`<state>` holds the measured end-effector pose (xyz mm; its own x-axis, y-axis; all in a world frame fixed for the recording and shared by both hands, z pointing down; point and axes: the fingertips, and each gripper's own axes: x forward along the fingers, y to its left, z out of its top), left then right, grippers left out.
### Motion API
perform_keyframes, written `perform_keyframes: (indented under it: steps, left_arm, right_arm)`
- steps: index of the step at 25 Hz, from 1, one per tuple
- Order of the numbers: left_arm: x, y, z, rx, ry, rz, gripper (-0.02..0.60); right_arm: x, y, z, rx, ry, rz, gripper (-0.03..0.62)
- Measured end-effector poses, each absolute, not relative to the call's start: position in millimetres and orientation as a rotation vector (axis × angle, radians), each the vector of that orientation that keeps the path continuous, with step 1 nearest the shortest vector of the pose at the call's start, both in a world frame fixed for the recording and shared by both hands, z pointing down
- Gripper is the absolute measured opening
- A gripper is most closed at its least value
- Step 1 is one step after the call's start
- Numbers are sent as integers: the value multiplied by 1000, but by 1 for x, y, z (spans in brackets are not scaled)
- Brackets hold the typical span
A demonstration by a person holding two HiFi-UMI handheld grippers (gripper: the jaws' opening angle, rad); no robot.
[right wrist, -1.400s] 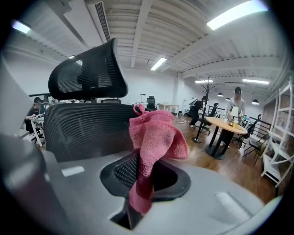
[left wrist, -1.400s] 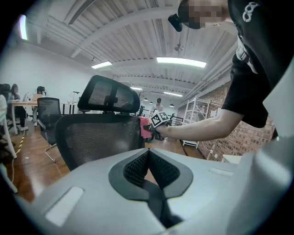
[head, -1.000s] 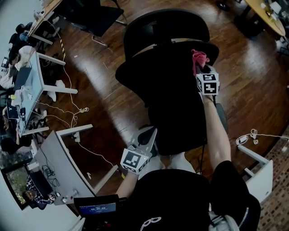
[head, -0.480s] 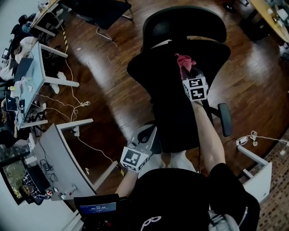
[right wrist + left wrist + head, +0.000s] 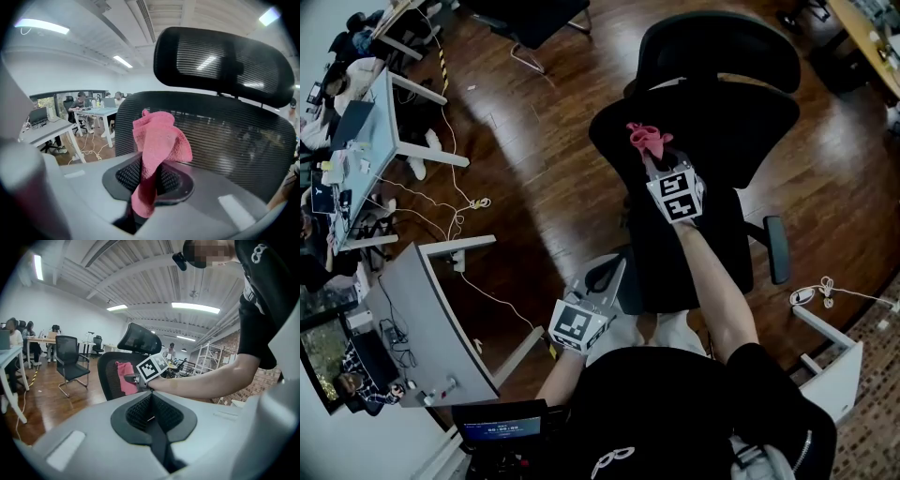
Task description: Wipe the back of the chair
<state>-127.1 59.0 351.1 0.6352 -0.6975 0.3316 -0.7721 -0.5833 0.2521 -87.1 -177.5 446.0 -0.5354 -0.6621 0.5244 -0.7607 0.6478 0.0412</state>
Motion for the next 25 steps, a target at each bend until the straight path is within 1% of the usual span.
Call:
perform_keyframes:
  steps: [8, 11, 18, 25]
  left_arm:
    - [-151, 70, 354, 2475, -1173, 280, -12]
    - [-151, 71, 356, 2479, -1167, 285, -12]
    - [-148, 72, 360, 2479, -1149, 308, -12]
    - [-124, 70, 363, 2487, -1097, 338, -12]
  right_arm:
    - [-153, -146, 451, 955, -2419, 226, 51]
    - [-164, -139, 457, 919, -2419, 209, 51]
    - [-145, -144, 471, 953, -2404, 250, 51]
    - [-85, -162, 485, 1049, -2352, 298, 51]
